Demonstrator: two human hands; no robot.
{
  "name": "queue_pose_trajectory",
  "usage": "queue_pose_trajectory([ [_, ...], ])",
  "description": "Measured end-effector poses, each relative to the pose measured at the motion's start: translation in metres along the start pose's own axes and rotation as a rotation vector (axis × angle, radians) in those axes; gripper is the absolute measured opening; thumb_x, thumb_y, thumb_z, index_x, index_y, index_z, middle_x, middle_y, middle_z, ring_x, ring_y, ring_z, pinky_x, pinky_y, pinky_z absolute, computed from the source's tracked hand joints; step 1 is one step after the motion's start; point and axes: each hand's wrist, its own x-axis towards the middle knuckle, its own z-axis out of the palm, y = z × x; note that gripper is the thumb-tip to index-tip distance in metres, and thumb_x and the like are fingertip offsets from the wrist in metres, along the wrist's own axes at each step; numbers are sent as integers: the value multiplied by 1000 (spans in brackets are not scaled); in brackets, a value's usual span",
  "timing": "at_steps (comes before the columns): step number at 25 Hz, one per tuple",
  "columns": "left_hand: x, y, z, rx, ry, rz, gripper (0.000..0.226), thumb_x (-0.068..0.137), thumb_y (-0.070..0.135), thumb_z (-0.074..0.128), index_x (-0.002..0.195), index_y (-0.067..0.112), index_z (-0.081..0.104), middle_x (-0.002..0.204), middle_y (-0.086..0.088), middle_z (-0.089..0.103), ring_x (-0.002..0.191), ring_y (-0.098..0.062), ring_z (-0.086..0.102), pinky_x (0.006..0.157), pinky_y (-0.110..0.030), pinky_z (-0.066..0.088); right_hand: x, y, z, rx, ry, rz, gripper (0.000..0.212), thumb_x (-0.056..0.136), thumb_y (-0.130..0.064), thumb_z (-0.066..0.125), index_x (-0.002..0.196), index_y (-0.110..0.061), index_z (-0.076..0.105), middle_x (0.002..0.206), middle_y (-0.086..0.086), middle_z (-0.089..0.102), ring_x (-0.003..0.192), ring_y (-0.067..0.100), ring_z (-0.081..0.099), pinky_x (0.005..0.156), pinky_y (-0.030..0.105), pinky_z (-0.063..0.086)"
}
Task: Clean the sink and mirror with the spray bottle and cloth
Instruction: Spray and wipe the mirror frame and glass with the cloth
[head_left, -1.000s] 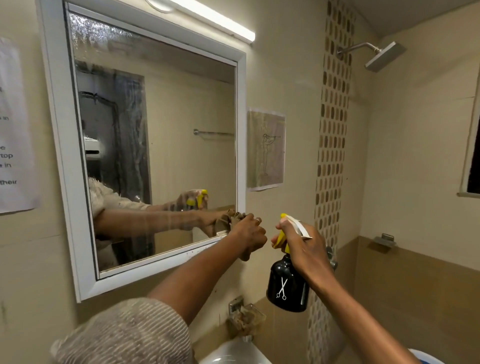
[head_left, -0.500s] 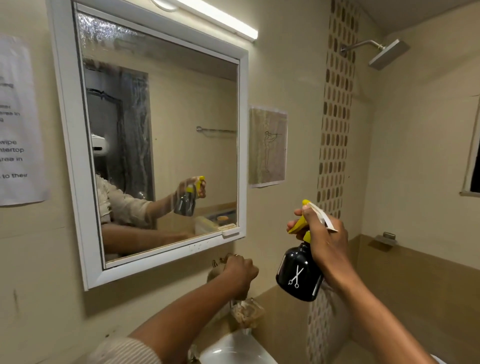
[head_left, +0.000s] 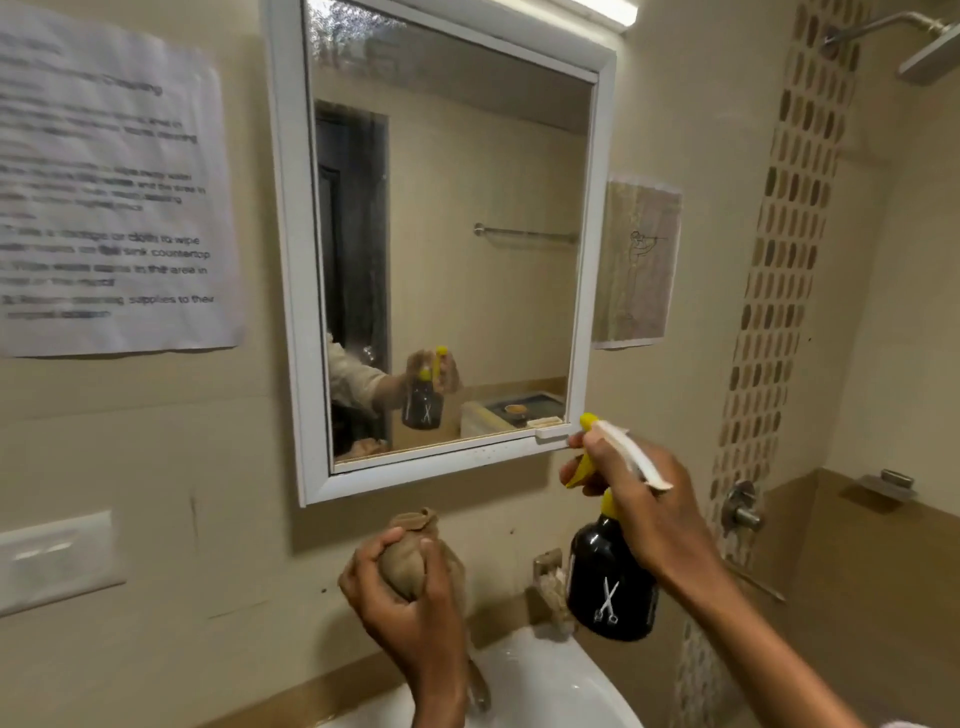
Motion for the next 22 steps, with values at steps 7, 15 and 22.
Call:
queue_pose_trajectory([
  [7, 65, -8, -13, 265, -43, 612, 36, 73, -8, 76, 106, -2, 64, 121, -26, 42, 115, -37, 49, 97, -37, 48, -56, 21, 99, -64, -320, -31, 37, 104, -31, 57, 76, -10, 70, 75, 5, 75, 70, 14, 69, 70, 34, 51],
  [15, 82, -48, 8, 472, -116, 664, 42, 72, -4, 79, 104, 14, 58, 119, -23, 45, 110, -35, 48, 87, -57, 41, -51, 36, 109, -66, -210, 44, 39, 103, -28, 57, 69, -10, 67, 67, 8, 74, 58, 10, 65, 56, 14, 44],
  [22, 57, -66, 54, 636, -281, 778, 42, 77, 7, 73, 110, 22, 52, 124, -15, 39, 111, -35, 42, 90, -51, 38, -37, 55, 79, -53, 7, 175, 35, 104, -30, 55, 77, -11, 68, 66, 12, 73, 56, 16, 65, 59, 30, 50],
])
